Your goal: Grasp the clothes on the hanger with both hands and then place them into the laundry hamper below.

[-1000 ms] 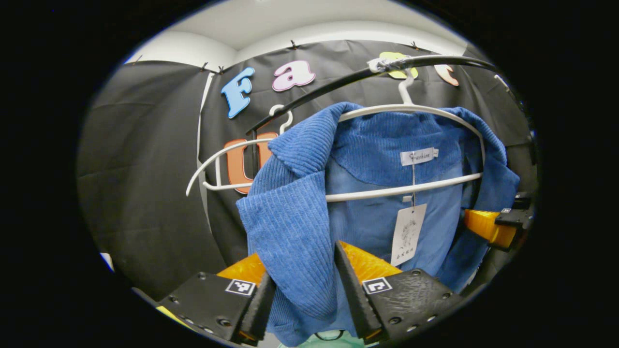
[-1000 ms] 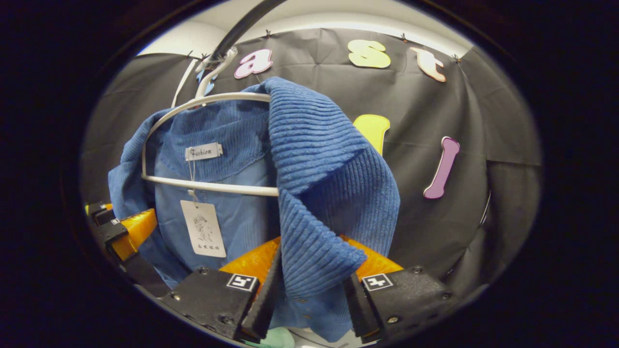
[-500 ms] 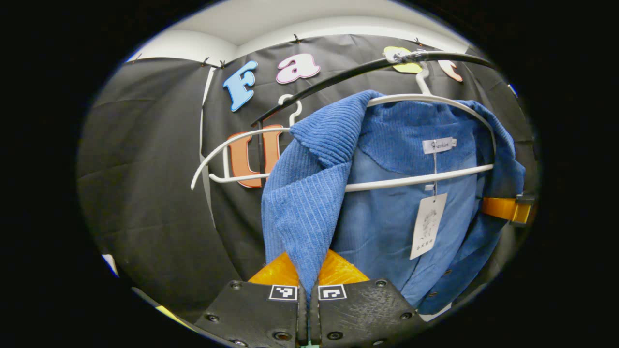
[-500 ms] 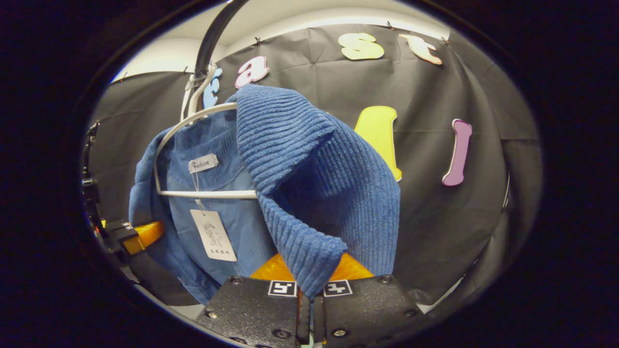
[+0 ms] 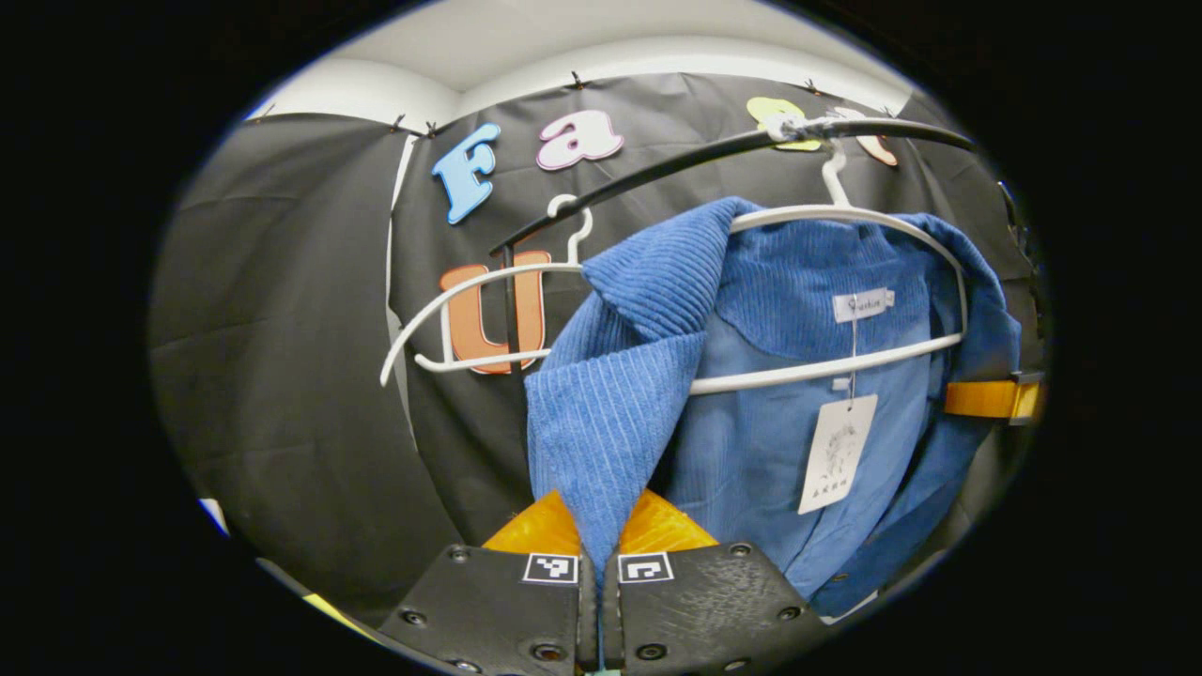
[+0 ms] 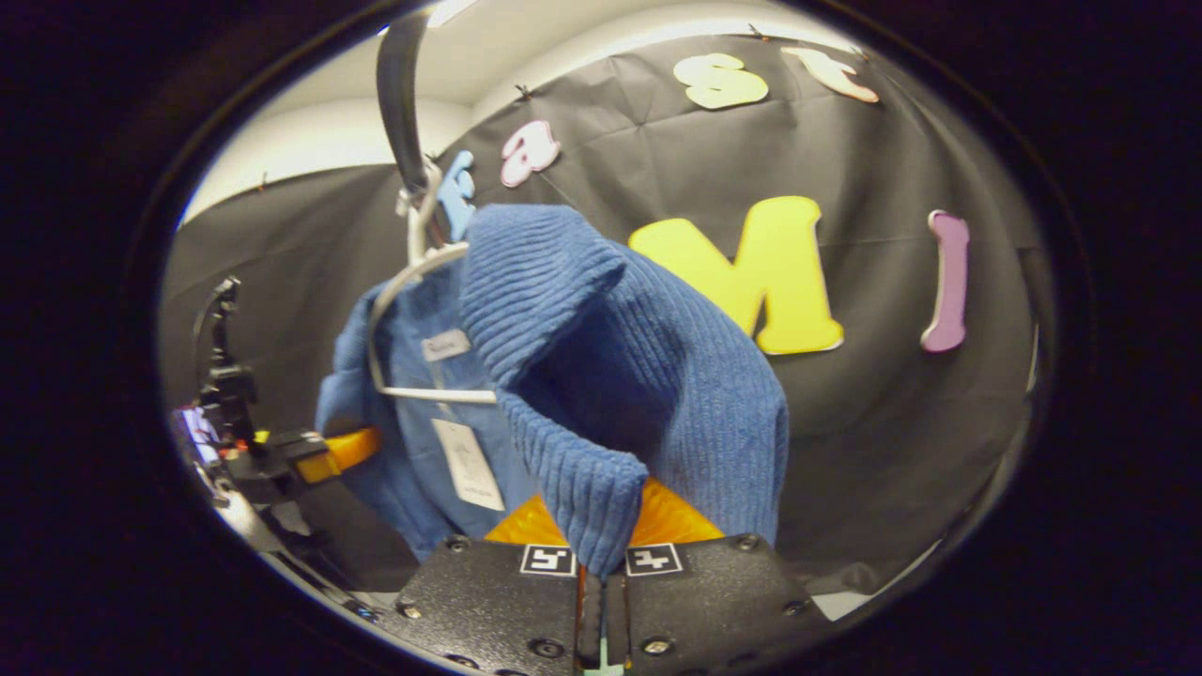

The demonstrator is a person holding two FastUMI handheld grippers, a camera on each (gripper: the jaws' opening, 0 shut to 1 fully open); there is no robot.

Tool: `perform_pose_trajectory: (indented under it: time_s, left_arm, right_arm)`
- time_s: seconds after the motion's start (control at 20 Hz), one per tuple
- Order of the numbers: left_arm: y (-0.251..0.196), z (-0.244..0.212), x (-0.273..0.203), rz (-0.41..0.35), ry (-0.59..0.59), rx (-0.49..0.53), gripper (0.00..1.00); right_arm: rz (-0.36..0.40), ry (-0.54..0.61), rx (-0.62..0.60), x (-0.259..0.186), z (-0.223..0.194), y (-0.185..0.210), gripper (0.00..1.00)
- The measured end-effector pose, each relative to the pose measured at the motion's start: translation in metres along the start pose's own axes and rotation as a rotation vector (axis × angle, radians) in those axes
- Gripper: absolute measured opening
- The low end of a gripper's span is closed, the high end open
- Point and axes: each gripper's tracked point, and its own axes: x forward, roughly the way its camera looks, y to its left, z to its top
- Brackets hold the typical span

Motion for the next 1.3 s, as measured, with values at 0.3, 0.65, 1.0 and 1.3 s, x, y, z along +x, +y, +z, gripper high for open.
perform_pose_trajectory:
  time_s: [0.3, 0.65, 1.0, 1.3]
  left_arm:
    - [0.015, 0.021, 0.006, 0.0, -0.028, -0.046, 0.0]
    - [0.039, 0.06, 0.014, 0.008, -0.093, -0.093, 0.03]
    - [0.069, 0.105, 0.033, -0.004, -0.14, -0.176, 0.03]
    - [0.069, 0.103, 0.045, -0.031, -0.12, -0.214, 0.03]
  right_arm:
    - [0.204, -0.067, 0.137, -0.018, 0.03, 0.008, 0.06]
    - [0.375, -0.161, 0.365, -0.034, 0.069, 0.012, 0.05]
    - [0.471, -0.23, 0.54, -0.035, 0.106, 0.002, 0.05]
    - [0.555, -0.278, 0.706, -0.045, 0.127, -0.015, 0.05]
